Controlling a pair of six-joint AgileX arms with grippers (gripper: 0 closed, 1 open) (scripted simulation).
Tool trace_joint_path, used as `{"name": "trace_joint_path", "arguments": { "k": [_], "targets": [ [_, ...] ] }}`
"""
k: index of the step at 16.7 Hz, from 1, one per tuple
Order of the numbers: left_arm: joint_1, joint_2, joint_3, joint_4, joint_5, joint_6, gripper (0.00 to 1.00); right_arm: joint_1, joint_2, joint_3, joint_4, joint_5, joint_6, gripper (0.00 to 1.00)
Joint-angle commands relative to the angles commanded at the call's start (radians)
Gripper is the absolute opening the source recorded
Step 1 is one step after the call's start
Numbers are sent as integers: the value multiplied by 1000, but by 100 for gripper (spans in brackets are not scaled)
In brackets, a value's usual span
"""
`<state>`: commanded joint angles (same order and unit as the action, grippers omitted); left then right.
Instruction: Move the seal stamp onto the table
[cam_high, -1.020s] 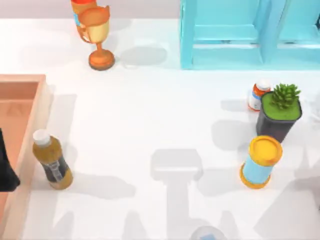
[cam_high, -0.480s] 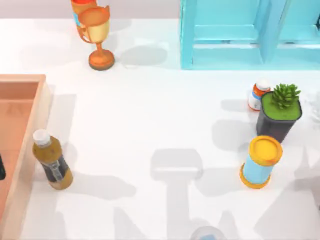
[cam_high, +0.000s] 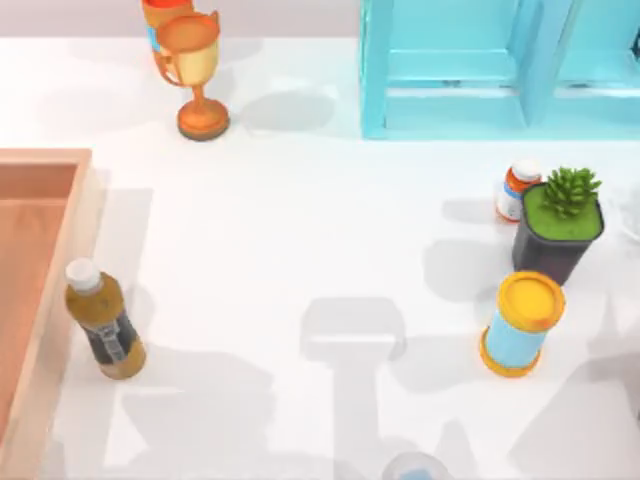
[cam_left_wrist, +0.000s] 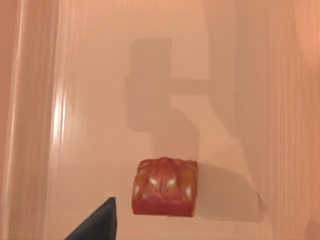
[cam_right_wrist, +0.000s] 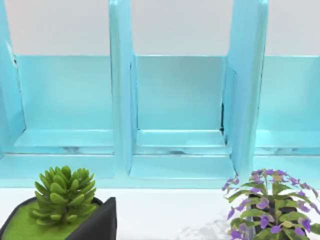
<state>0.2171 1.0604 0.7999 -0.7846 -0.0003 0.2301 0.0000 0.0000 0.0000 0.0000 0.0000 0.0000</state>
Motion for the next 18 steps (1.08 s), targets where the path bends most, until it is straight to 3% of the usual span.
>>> {"name": "trace_joint_path", "arguments": {
  "k": [5, 9, 18],
  "targets": [
    [76, 367, 283, -272, -1, 82, 100, 0, 0, 0, 0, 0, 0, 100],
    [111, 532, 422, -393, -2, 120, 100, 0, 0, 0, 0, 0, 0, 100],
    [117, 584, 420, -370, -2, 126, 100, 0, 0, 0, 0, 0, 0, 100]
  ]
}}
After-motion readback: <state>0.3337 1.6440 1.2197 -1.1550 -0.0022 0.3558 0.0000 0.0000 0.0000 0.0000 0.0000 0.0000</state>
